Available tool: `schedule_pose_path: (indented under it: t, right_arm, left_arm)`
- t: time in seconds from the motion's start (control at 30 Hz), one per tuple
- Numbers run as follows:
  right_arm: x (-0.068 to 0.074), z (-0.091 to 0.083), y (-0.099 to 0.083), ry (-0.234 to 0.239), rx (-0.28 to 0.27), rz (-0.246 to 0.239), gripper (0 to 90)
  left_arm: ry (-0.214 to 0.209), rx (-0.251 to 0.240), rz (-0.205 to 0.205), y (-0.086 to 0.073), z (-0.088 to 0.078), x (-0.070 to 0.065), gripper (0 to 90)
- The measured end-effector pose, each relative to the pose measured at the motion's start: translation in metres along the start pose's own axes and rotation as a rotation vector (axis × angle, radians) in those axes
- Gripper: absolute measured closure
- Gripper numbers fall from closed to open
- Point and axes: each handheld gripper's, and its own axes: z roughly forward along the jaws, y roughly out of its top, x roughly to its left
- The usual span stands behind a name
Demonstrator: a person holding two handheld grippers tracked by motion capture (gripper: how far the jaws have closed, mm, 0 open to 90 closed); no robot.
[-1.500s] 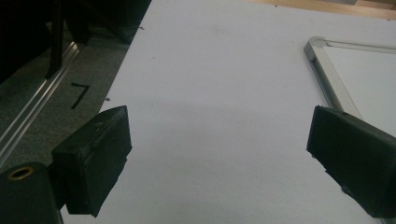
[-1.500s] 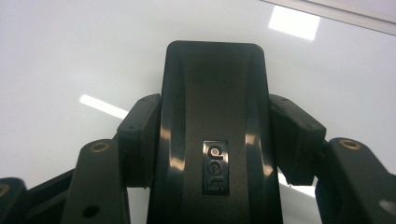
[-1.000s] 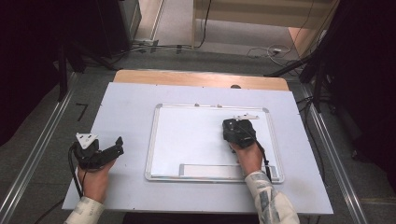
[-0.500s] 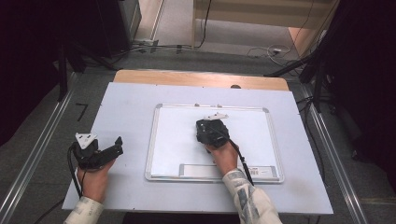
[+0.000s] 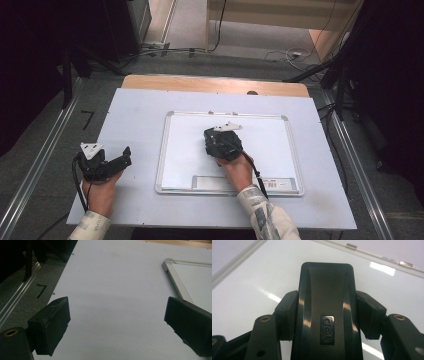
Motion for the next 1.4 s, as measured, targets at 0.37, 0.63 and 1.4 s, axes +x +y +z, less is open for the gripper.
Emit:
schedule_pose_path:
  t: [0.37,0.63,1.4]
  right_arm:
    - [-0.014,-0.012,-0.002,-0.017,-0.010,0.013,38.1]
    - [-0.027,-0.019,-0.006,-0.033,-0.014,0.029,38.0]
    - [-0.049,-0.030,-0.011,-0.066,-0.026,0.056,38.1]
  left_arm:
    - [0.000,0.000,-0.001,0.000,0.000,0.000,6.9]
    - [0.001,0.004,0.005,0.000,0.000,-0.001,6.9]
    - [0.004,0.003,0.003,0.000,0.000,-0.001,6.9]
